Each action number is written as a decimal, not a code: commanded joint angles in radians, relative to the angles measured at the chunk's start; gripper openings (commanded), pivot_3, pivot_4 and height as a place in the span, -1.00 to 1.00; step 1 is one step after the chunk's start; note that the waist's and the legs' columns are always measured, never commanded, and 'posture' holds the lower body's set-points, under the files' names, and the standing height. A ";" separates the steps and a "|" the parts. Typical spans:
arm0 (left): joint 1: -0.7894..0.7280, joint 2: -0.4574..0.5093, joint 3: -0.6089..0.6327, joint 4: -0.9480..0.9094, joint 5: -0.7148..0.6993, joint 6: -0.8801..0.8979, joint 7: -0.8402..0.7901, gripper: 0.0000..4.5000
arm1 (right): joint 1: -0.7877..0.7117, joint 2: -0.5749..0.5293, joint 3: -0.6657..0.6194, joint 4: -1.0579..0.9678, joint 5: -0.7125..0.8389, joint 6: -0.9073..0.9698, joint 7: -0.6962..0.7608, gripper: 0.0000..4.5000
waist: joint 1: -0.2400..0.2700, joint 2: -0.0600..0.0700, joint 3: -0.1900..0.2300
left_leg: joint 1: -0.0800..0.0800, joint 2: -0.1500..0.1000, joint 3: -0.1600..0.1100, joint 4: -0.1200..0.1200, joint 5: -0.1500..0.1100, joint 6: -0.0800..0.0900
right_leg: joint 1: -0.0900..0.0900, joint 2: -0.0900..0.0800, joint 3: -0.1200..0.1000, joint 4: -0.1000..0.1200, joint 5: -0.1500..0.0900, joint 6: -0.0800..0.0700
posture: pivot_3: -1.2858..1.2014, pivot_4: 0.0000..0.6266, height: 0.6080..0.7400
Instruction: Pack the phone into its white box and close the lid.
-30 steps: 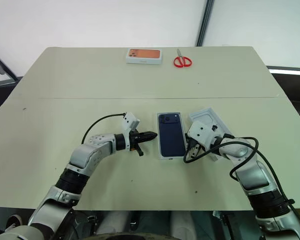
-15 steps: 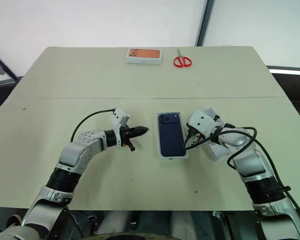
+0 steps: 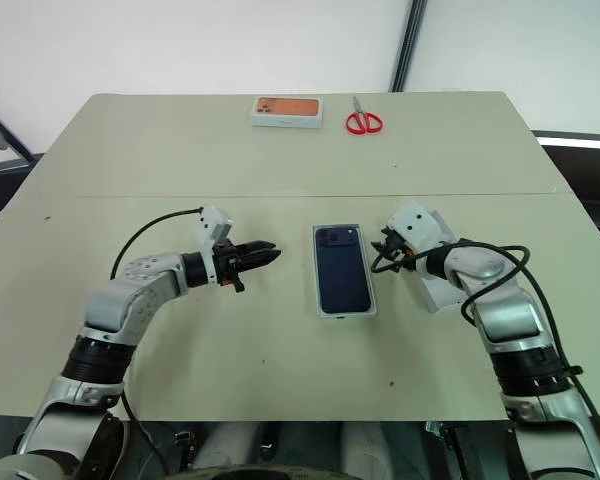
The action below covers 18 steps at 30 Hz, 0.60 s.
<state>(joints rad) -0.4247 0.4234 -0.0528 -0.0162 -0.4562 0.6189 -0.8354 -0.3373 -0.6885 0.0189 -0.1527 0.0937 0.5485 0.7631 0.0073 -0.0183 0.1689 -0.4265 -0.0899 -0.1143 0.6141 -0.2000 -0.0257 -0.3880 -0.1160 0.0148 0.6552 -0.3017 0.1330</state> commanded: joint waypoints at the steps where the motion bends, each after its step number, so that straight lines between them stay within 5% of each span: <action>1: -0.009 0.044 0.067 -0.028 -0.060 -0.028 -0.077 0.33 | 0.005 -0.033 -0.099 -0.107 0.044 0.110 -0.027 0.54 | 0.000 0.000 0.000 | 0.000 0.000 0.000 0.000 0.000 0.000 | 0.000 0.000 0.000 0.000 0.000 0.000 | 0.03 -0.52 1.00; 3: -0.010 0.066 0.080 -0.028 -0.076 -0.026 -0.108 0.82 | 0.029 -0.051 -0.110 -0.156 0.061 0.153 -0.021 1.00 | 0.001 0.000 0.000 | 0.000 0.000 0.000 0.000 0.000 0.000 | 0.000 0.000 0.000 0.000 0.000 0.000 | 0.03 -0.52 1.00; 4: -0.010 0.071 0.082 -0.028 -0.079 -0.026 -0.115 0.99 | 0.035 -0.056 -0.111 -0.170 0.069 0.166 -0.020 1.00 | 0.001 0.000 0.000 | 0.000 0.000 0.000 0.000 0.000 0.000 | 0.000 -0.001 0.000 0.000 0.000 0.000 | 0.03 -0.52 1.00; 18: 0.100 0.153 0.088 -0.041 -0.055 -0.279 -0.311 0.99 | 0.180 -0.026 -0.133 -0.471 0.045 0.636 -0.270 1.00 | 0.004 0.000 0.000 | 0.000 0.000 0.001 -0.001 0.000 0.000 | -0.001 -0.002 0.001 0.000 0.000 -0.001 | 0.03 -0.52 1.00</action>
<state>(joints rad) -0.3245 0.5669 0.0228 -0.0219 -0.5093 0.3741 -1.1278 -0.1435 -0.7315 -0.0877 -0.5881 0.1421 1.1524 0.5274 0.0108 -0.0178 0.1690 -0.4269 -0.0895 -0.1137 0.6134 -0.2002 -0.0256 -0.3888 -0.1184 0.0155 0.6547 -0.3020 0.1324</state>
